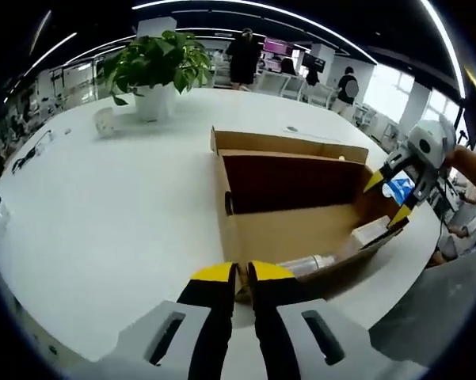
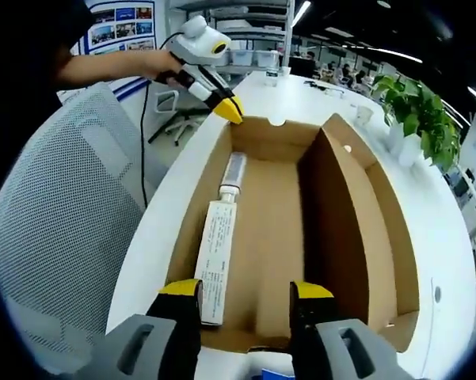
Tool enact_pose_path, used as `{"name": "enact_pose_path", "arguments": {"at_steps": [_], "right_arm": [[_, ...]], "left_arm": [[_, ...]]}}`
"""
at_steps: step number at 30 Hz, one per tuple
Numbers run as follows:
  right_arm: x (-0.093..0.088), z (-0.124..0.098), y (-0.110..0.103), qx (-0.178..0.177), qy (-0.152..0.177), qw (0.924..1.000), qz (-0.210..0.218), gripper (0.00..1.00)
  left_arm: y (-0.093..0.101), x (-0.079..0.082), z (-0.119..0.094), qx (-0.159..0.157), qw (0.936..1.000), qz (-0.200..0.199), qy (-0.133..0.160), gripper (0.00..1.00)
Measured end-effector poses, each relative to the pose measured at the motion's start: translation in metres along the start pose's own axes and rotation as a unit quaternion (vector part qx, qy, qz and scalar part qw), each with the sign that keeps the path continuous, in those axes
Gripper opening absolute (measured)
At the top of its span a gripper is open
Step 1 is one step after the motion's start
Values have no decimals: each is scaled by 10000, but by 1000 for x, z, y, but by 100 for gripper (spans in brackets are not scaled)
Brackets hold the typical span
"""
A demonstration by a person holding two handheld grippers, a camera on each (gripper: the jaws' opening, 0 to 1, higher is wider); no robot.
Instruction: Operate the shoe box by opening the lid, removing the specified soft item, and placing it in the target area until the item is outside and the box remains undamaged.
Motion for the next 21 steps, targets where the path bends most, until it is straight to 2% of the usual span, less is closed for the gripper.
{"name": "enact_pose_path", "arguments": {"at_steps": [5,10,21], "right_arm": [[8,-1,-5,116,145,9998,94,42],[6,7,-11,306,152,9992,225,42],[5,8,-13,310,51,9995,-13,38]], "left_arm": [[0,0,0,-21,10000,-4,-1,5],[0,0,0,-36,10000,-8,-9,5],[0,0,0,-54,10000,-49,10,5]]}}
Point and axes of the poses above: the point that each gripper's makers call its tool centre point, and the gripper's own axes: z roughly forward along the fingers, y roughly to its right, x roughly out of its top, the point moved 1 cm from there along -z, roughly backward along the fingers, and after that the axes turned 1 degree about -y, right-handed, at the moved point
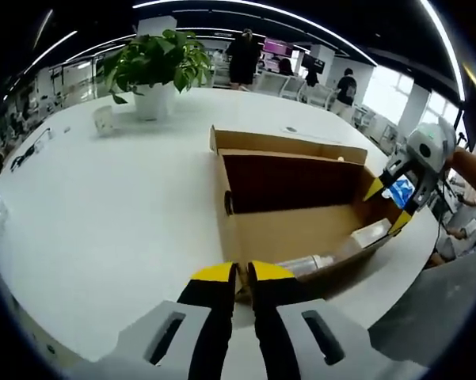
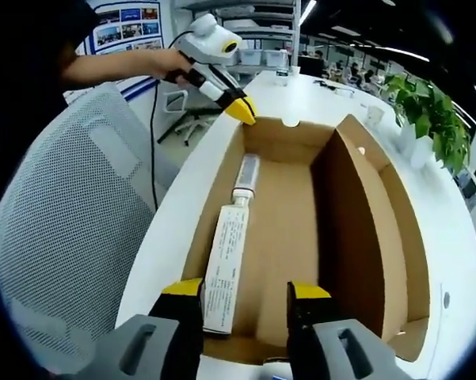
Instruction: Operate the shoe box by opening the lid, removing the specified soft item, and placing it in the target area until the item is outside and the box remains undamaged.
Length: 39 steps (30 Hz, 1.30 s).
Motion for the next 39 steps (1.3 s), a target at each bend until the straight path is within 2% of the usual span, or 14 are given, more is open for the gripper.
{"name": "enact_pose_path", "arguments": {"at_steps": [6,9,14,21,26,31,39], "right_arm": [[-4,-5,3,-97,-232,9995,-178,35],[2,-6,-2,38,-57,10000,-9,35],[4,4,-3,54,-60,10000,-27,34],[15,17,-7,168,107,9996,201,23],[17,20,-8,193,113,9993,304,17],[15,22,-10,226,75,9989,395,15],[17,17,-11,172,211,9973,685,13]], "left_arm": [[0,0,0,-6,10000,-10,-6,5],[0,0,0,-5,10000,-9,-10,5],[0,0,0,3,10000,-7,-18,5],[0,0,-1,50,10000,-55,16,5],[0,-1,-1,76,9999,-103,55,5],[0,-1,-1,101,9998,-135,87,5],[0,-1,-1,92,9999,-114,91,5]]}}
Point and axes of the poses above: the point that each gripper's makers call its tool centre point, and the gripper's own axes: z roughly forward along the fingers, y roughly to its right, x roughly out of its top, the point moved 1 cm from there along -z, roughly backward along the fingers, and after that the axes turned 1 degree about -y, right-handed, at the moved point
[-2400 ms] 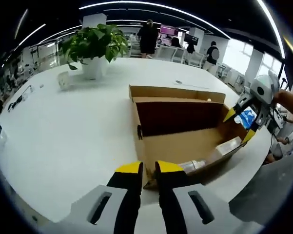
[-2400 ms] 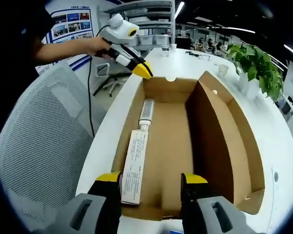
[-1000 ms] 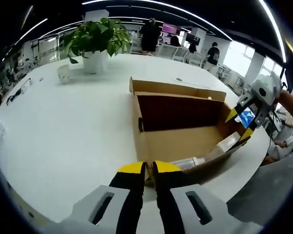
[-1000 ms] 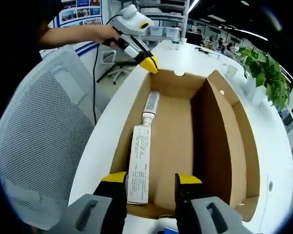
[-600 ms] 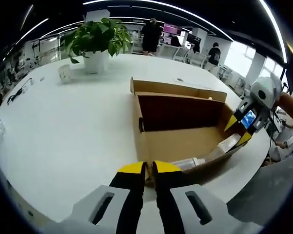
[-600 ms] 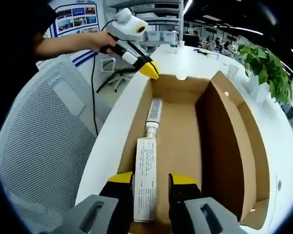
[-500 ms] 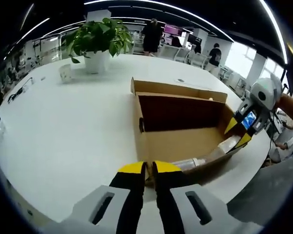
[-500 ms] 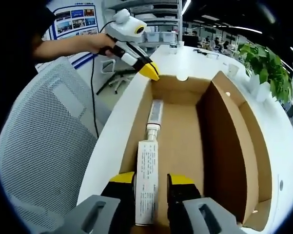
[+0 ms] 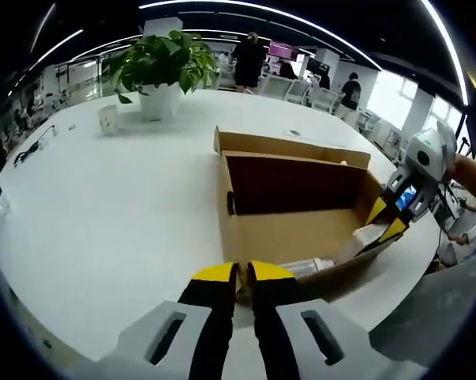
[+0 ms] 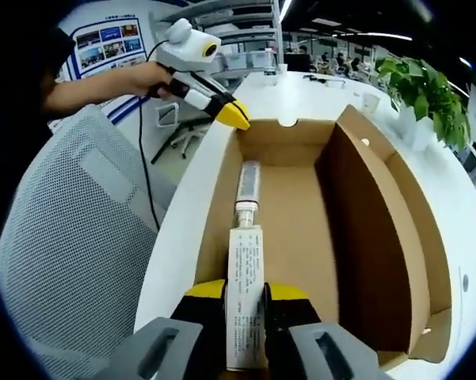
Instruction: Operate the shoe box by opening the lid, removing the specified soft item, and placing it in the target area until the item is outside and the box remains undamaged.
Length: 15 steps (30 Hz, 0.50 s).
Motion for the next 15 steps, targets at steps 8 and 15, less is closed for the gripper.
{"name": "enact_pose_path", "arguments": {"at_steps": [8,15], "right_arm": [[11,-17,4,-119,304,9993,188,13],[30,-39,11,-266,629,9974,220,13]], "left_arm": [[0,0,0,-4,10000,-22,37,5],[0,0,1,18,10000,30,33,5]]}}
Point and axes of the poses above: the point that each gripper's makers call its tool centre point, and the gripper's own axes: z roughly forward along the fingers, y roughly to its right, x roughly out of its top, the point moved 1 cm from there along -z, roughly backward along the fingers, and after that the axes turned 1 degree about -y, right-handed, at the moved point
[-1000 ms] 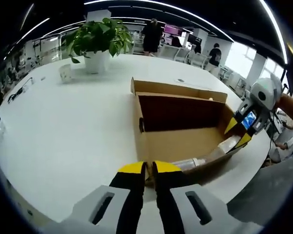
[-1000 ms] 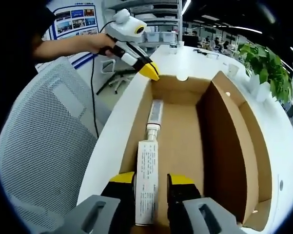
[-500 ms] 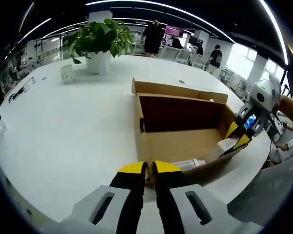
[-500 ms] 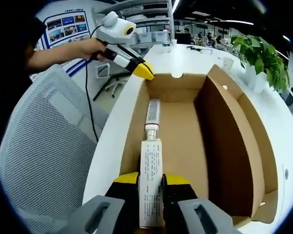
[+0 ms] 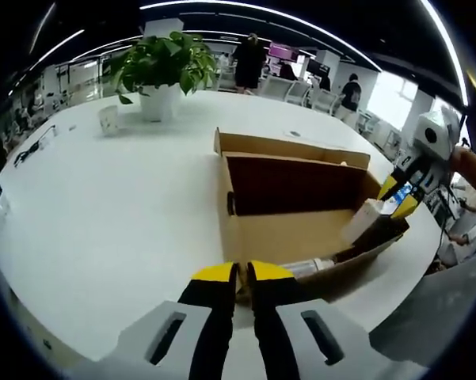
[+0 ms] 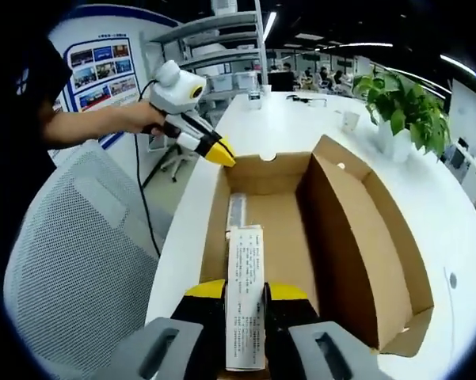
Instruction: Operate the shoe box by opening the lid, removing the specified soft item, and placing it in the target area until the item is outside and the box remains undamaged.
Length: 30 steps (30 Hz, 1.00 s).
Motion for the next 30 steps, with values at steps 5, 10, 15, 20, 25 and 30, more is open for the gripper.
{"name": "enact_pose_path", "arguments": {"at_steps": [5,10,15,20,25,30], "right_arm": [[9,-13,6,-53,177,9997,146,13],[18,-32,8,-86,355,9991,194,13],[20,-57,11,-173,428,9988,164,13],[16,-87,17,-337,416,9985,107,13],[6,-110,25,-472,430,9978,149,13],[-9,-132,36,-705,365,9967,179,13]], "left_arm": [[0,0,0,4,10000,16,-20,5],[0,0,0,10,10000,35,-39,5],[0,0,0,21,10000,54,-59,5],[1,0,0,16,9999,115,-114,5],[2,0,0,23,9999,120,-122,5],[1,0,0,22,9998,139,-128,5]]}}
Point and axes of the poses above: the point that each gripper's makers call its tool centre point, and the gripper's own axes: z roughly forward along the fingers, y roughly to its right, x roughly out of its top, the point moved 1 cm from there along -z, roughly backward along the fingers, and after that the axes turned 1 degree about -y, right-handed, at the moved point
